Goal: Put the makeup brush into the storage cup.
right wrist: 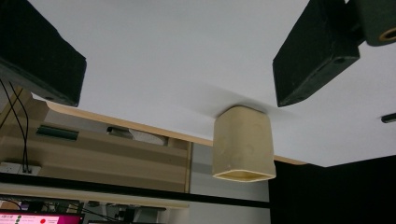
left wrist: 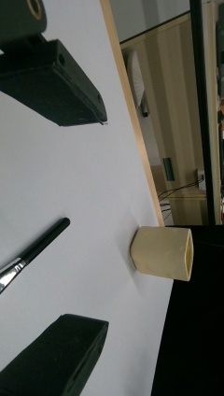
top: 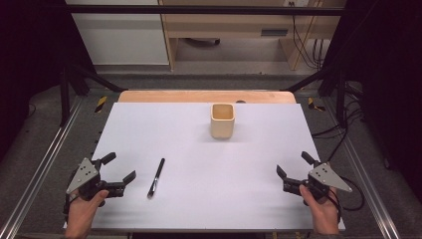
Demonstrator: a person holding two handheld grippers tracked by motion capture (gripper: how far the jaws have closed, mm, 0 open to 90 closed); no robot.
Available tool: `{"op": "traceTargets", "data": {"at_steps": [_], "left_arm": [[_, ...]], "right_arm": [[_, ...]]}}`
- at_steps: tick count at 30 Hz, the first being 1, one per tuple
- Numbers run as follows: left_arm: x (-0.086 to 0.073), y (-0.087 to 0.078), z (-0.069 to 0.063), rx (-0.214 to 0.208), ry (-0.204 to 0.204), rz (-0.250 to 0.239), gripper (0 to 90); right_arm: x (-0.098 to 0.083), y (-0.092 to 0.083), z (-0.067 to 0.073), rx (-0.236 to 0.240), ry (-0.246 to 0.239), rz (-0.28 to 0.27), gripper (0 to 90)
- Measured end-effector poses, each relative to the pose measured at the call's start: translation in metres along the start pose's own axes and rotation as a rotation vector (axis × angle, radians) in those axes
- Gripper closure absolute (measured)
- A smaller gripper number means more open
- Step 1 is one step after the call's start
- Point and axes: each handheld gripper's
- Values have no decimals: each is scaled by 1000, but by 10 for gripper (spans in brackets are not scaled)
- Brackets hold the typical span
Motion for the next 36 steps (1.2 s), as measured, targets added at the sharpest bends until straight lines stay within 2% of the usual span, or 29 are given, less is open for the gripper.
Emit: {"op": "traceTargets", "data": {"at_steps": [13, 16, 21, 22, 23, 25, 26, 27, 28, 29, 30, 33, 35, 36], "left_arm": [[0, 3, -3, 3, 11, 17, 21], [4, 5, -6, 0, 17, 25, 22], [14, 11, -10, -12, 17, 46, 26], [19, 14, -13, -24, 27, 74, 28], [19, 14, -13, -24, 27, 74, 32], [25, 16, -14, -43, 39, 112, 34], [32, 18, -14, -48, 50, 152, 34], [32, 18, -14, -48, 50, 152, 34], [39, 20, -14, -39, 50, 188, 38], [39, 20, -14, -39, 50, 188, 38], [42, 21, -14, -36, 41, 209, 38], [52, 27, -15, -28, 36, 296, 38], [59, 30, -17, -52, 24, 330, 44], [64, 35, -20, -57, 29, 377, 46]], "right_arm": [[2, -1, 3, -17, -6, 8, 21], [2, -2, 3, -8, 2, 3, 19], [4, -2, 6, -5, -14, 1, 25], [4, -1, 7, -1, -19, 5, 26], [4, -1, 7, -1, -19, 5, 26], [4, -1, 8, 5, -16, 8, 27], [5, 0, 9, 12, -17, 5, 27], [5, 0, 9, 12, -17, 5, 27], [5, 0, 10, 13, -24, 7, 27], [5, 0, 10, 13, -24, 7, 27], [5, 0, 10, 13, -29, 8, 27], [5, 0, 12, 19, -36, 10, 26], [5, 0, 12, 22, -39, 10, 26], [5, 0, 12, 20, -43, 11, 26]]}}
Point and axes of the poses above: each handheld gripper's, and its own axes: y roughly forward along the jaws, x roughly out of its top, z roughly to its left, and after that the axes turned 8 degrees about y, right-handed
